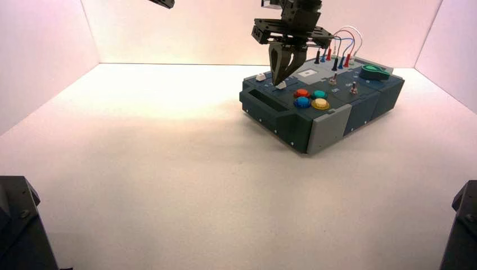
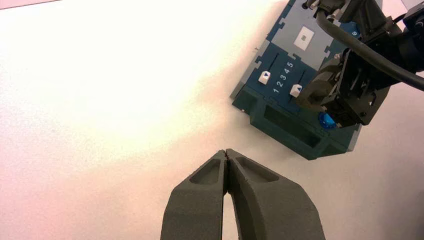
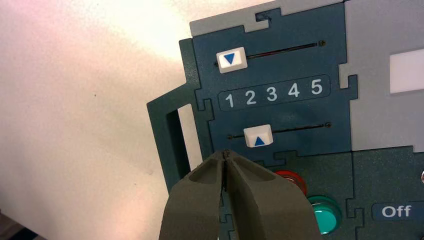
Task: Move the bottom slider to position 3.
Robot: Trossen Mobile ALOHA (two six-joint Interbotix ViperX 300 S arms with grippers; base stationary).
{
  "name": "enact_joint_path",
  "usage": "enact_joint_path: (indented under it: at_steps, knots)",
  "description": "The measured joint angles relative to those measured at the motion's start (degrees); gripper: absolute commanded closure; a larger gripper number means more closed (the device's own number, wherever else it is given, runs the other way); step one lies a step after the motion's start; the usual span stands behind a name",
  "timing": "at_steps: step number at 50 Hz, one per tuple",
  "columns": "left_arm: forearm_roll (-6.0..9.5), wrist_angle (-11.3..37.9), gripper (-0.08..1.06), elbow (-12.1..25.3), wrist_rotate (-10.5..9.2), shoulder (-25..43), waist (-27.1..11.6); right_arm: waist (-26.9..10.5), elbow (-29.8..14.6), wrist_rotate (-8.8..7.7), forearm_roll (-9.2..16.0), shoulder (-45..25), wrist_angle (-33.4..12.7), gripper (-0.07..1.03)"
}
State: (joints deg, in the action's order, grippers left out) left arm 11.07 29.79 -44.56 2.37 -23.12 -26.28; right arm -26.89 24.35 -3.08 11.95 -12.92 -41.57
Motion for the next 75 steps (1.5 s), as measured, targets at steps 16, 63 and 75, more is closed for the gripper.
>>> enact_joint_path:
  at_steps: [16,63,75]
  knots:
    - [0.09,0.0,1.0,0.0,0.0,0.0,-0.1,-0.1,-0.1,0.0,0.0,0.4,-0.5,0.99]
    - [0.09,0.0,1.0,0.1,0.0,0.0,0.0,0.0,-0.2,0.0,-0.1,3.6,-1.8,0.99]
    - [0.0,0.0,1.0,0.0,0.0,0.0,0.0,-0.1,-1.7,0.0,-0.2,0.6,-1.8,0.98]
